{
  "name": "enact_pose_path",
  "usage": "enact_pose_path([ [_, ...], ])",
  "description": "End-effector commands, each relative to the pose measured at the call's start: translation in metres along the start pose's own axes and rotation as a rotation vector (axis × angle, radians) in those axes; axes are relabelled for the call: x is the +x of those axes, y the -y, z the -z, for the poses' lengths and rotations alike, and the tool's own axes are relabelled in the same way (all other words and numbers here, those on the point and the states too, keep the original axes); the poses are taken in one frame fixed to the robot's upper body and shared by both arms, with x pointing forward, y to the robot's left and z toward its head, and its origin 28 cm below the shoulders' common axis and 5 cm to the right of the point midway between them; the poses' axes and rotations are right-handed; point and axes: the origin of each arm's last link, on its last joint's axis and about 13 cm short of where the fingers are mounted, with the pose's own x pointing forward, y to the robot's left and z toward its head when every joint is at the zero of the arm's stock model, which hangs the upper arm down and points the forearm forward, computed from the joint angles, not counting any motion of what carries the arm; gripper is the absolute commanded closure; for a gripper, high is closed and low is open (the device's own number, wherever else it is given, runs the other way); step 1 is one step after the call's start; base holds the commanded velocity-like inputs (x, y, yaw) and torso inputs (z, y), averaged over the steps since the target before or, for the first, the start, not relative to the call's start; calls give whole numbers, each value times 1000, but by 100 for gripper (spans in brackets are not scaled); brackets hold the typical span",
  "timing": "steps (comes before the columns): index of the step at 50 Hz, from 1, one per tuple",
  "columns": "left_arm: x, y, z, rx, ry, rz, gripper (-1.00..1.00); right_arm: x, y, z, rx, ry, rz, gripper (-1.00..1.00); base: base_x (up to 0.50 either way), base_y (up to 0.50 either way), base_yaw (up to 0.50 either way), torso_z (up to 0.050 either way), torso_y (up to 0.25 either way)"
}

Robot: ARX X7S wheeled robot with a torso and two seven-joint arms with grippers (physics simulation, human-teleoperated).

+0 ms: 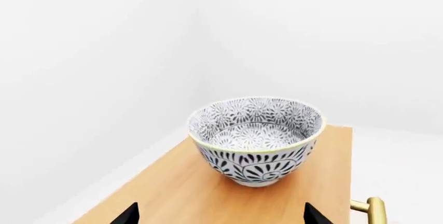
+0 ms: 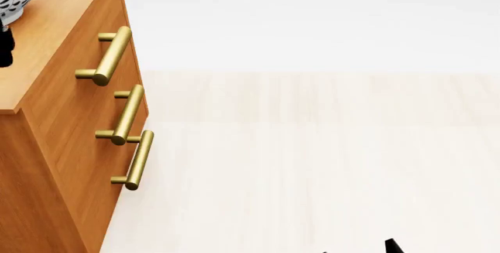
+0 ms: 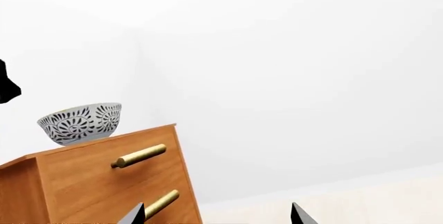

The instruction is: Put the bowl on top of the cabinet.

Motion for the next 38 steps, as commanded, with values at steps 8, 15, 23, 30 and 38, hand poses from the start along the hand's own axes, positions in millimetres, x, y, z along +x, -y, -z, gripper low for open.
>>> enact_pose_path([
  [8, -39, -11, 23, 24, 54, 93, -100, 0, -3, 3, -16, -16, -10, -100, 0, 0, 0, 0, 0],
  [15, -41, -15, 27, 36, 65, 108, -100, 2, -3, 5, -19, -24, -9, -100, 0, 0, 0, 0, 0],
  [23, -45, -18, 27, 46, 83, 131, -100, 2, -4, 5, -24, -26, -11, -100, 0, 0, 0, 0, 0],
  [30, -50, -24, 23, 54, 108, 145, -100, 1, -4, 4, -23, -25, -13, -100, 0, 0, 0, 0, 0],
  [38, -55, -27, 21, 66, 130, 160, -100, 1, -5, 4, -24, -23, -18, -100, 0, 0, 0, 0, 0],
])
